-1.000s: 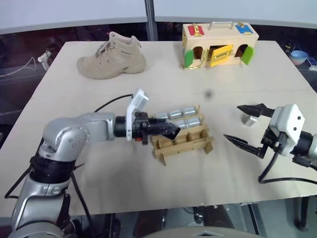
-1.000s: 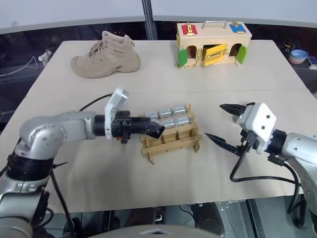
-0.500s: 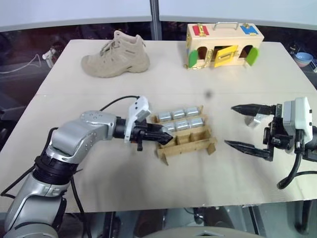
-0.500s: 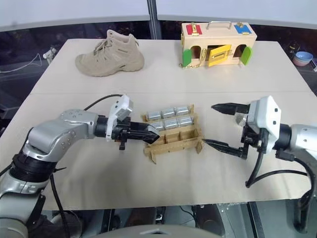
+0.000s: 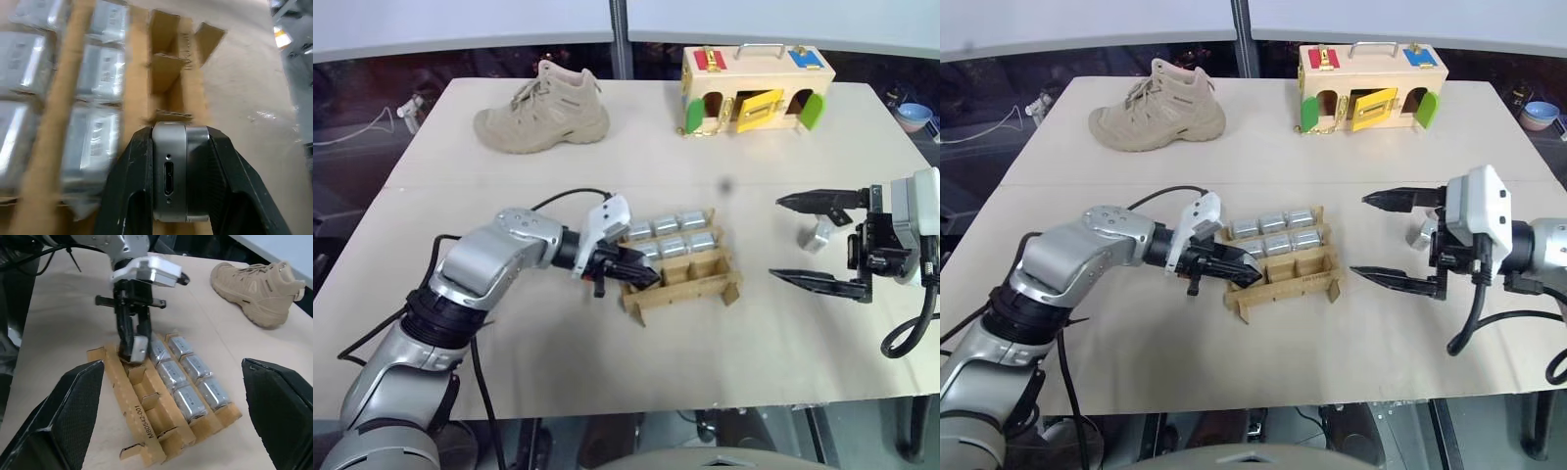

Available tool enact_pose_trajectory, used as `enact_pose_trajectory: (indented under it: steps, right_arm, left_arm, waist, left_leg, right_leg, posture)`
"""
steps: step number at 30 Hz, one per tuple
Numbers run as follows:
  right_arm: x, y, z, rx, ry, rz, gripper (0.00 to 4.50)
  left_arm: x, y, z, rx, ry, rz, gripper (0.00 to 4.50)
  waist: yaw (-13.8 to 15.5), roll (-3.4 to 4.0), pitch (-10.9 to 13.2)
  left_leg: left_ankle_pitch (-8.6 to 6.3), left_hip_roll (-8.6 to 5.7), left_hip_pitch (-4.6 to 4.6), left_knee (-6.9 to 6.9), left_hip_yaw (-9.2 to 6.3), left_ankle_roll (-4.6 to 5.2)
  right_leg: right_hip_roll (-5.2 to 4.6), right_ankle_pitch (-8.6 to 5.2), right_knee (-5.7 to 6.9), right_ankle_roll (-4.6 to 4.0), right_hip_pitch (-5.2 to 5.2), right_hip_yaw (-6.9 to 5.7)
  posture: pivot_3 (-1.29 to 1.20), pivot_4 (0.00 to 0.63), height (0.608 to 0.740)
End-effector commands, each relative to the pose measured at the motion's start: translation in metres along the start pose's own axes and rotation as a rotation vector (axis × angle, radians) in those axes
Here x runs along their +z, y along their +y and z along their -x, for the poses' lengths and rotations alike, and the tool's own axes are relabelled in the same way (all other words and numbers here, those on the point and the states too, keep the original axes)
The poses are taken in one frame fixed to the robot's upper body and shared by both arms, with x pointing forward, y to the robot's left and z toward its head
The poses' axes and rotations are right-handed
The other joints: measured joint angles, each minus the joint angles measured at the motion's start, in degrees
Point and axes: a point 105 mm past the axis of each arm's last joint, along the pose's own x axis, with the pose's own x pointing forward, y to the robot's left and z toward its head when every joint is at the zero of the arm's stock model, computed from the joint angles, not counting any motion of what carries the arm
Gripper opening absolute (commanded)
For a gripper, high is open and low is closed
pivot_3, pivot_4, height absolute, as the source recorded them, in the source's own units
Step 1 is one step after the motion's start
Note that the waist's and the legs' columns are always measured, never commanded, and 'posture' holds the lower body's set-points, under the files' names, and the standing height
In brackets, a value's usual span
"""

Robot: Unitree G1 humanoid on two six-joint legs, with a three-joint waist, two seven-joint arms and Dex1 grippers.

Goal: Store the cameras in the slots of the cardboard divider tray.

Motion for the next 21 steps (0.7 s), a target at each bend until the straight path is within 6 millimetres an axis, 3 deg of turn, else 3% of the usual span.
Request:
enact_pose_trajectory:
  steps: [1, 7, 8, 10, 11, 13, 17, 21]
  right_arm:
    - [0.01, -0.001, 0.001, -0.016, -0.01, 0.068, 4.45]
    - [0.009, -0.001, 0.001, -0.043, -0.004, 0.075, 4.45]
    - [0.008, -0.002, 0.002, -0.055, -0.002, 0.07, 4.5]
    - [0.007, -0.003, 0.002, -0.084, 0.009, 0.06, 4.5]
    - [0.005, -0.004, 0.003, -0.114, 0.026, 0.056, 4.5]
    - [0.0, -0.008, 0.006, -0.209, 0.063, 0.065, 4.5]
    - [-0.026, -0.016, 0.011, -0.43, 0.196, -0.086, 4.5]
    - [-0.058, -0.037, 0.026, -0.807, 0.409, -0.141, 4.5]
  left_arm:
    - [0.003, 0.009, 0.001, 0.057, 0.044, -0.065, 0.76]
    - [0.014, 0.011, -0.001, 0.082, 0.044, -0.176, 0.76]
    - [0.019, 0.007, -0.001, 0.061, 0.025, -0.183, 1.78]
    - [0.031, 0.0, 0.001, 0.048, -0.029, -0.188, 2.58]
    - [0.04, -0.005, 0.003, 0.034, -0.075, -0.183, 3.24]
    - [0.054, -0.017, 0.013, -0.007, -0.157, -0.16, 3.88]
    - [0.069, -0.037, 0.042, -0.066, -0.297, -0.123, 3.88]
    - [0.063, -0.037, 0.063, 0.042, -0.432, -0.208, 3.88]
  waist:
    - [0.01, 0.0, 0.0]
    - [0.06, 0.0, 0.0]
    - [0.08, 0.0, 0.0]
    - [0.08, 0.0, 0.0]
    - [0.08, 0.0, 0.0]
    - [0.06, -0.02, 0.01]
    - [-0.29, -0.02, 0.0]
    - [-1.04, 0.07, -0.04]
  left_leg:
    - [0.0, 0.0, 0.0, 0.0, 0.0, 0.0]
    - [0.0, 0.0, 0.03, 0.05, -0.03, 0.01]
    - [0.01, 0.0, 0.03, 0.08, -0.04, 0.01]
    - [0.01, 0.0, 0.02, 0.1, -0.04, 0.01]
    - [0.01, 0.0, 0.0, 0.11, -0.05, 0.01]
    - [0.01, 0.09, -0.04, 0.13, -0.06, 0.01]
    - [0.01, 0.22, -0.12, 0.09, -0.02, 0.0]
    - [0.02, 0.26, 0.0, 0.06, 0.06, -0.03]
  right_leg:
    - [0.0, 0.0, 0.0, 0.0, 0.0, 0.0]
    - [0.0, 0.0, 0.07, 0.0, 0.02, -0.03]
    - [0.0, 0.0, 0.1, 0.0, 0.02, -0.03]
    - [0.0, -0.01, 0.12, 0.0, 0.02, -0.03]
    - [0.0, 0.0, 0.13, 0.01, 0.02, -0.03]
    - [-0.01, 0.0, 0.12, 0.01, 0.01, -0.04]
    - [-0.01, 0.0, 0.13, 0.01, -0.1, 0.01]
    - [0.02, -0.01, 0.23, 0.01, -0.13, 0.09]
  posture:
    - [0.0, 0.15, 0.74]
    - [0.0, 0.15, 0.74]
    - [0.0, 0.15, 0.74]
    - [0.0, 0.15, 0.74]
    - [0.0, 0.15, 0.74]
    - [0.0, 0.15, 0.74]
    - [0.0, 0.15, 0.74]
    - [0.0, 0.15, 0.74]
